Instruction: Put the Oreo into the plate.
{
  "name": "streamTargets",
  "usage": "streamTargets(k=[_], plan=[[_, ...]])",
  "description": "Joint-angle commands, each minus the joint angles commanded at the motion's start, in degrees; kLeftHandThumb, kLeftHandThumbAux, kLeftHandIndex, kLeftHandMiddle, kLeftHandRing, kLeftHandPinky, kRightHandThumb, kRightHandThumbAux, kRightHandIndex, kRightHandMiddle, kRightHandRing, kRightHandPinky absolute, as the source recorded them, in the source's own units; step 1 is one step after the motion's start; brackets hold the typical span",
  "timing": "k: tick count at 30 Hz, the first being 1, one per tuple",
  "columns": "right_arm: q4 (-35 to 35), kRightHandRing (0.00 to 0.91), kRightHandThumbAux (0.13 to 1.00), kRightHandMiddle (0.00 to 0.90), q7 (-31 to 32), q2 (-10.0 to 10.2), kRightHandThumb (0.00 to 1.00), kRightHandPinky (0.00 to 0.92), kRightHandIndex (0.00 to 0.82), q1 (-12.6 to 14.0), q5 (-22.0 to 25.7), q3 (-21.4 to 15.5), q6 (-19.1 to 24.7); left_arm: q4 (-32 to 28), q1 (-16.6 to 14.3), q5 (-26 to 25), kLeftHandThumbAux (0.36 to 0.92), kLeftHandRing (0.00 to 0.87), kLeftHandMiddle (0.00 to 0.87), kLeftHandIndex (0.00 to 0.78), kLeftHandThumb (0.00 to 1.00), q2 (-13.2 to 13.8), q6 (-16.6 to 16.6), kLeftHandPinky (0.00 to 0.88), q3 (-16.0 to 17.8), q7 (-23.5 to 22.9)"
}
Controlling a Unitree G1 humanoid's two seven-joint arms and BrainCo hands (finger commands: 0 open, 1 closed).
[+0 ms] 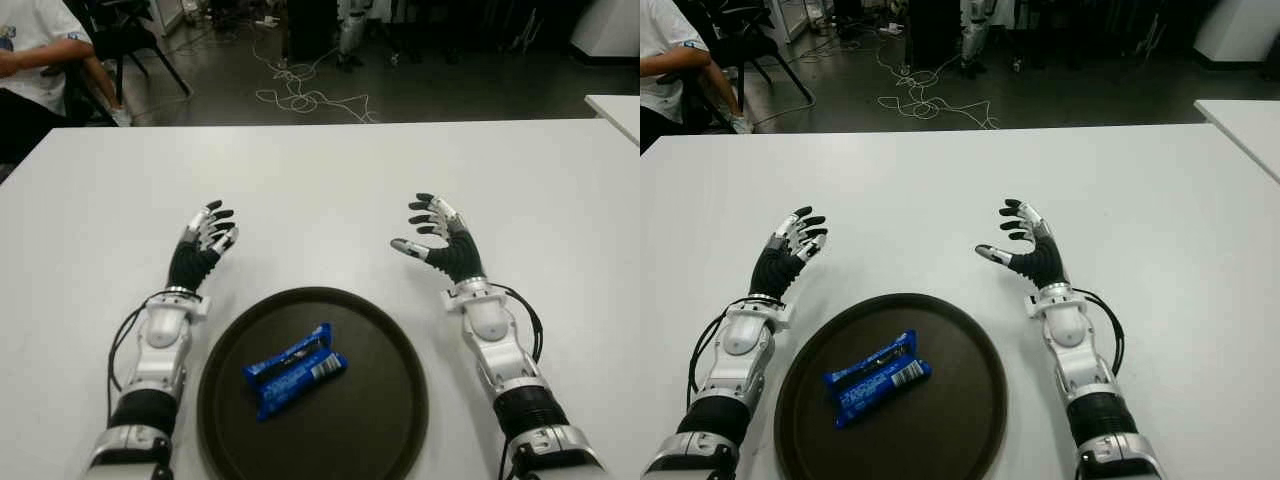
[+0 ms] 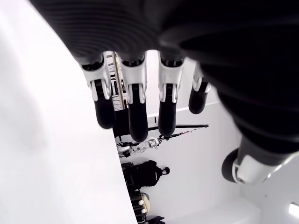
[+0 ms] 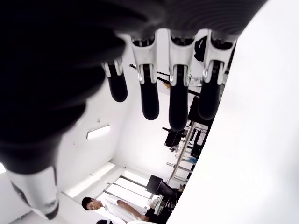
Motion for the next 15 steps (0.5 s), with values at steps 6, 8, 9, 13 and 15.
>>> streamTargets(k=[6,8,9,13,15], plan=[[1.7,0.301,0.658,0.279,-0.5,-0.4,0.000,0.314,0.210,-0.8,-0.4,0.2,-0.4,0.2,-0.1,-0.2,0.566,0.207,0.212,0.116,0.091,0.0,0.1,0.196,0.1,-0.2],[2.0,0.296,0.647,0.278,-0.5,-0.5,0.000,0.305,0.207,-1.0,-0.7,0.3,-0.5,0.4,-0.1,-0.4,0.571,0.209,0.215,0.117,0.099,0.0,0.0,0.195,0.2,-0.3],[2.2,0.296,0.645,0.278,-0.6,-0.6,0.000,0.303,0.207,-1.0,-0.7,0.3,-0.5,0.4,-0.1,-0.4,0.572,0.209,0.216,0.117,0.101,0.0,-0.1,0.195,0.2,-0.4],[3.1,0.295,0.626,0.280,-1.2,-0.8,0.000,0.301,0.211,-1.4,-1.4,0.5,-1.5,0.6,-0.2,-1.0,0.572,0.212,0.218,0.118,0.111,-0.1,-0.2,0.198,0.5,-0.9],[3.6,0.295,0.618,0.282,-1.6,-0.9,0.000,0.301,0.214,-1.5,-1.9,0.6,-2.1,0.4,-0.1,-1.3,0.570,0.213,0.219,0.119,0.112,-0.1,-0.1,0.199,0.6,-1.2]])
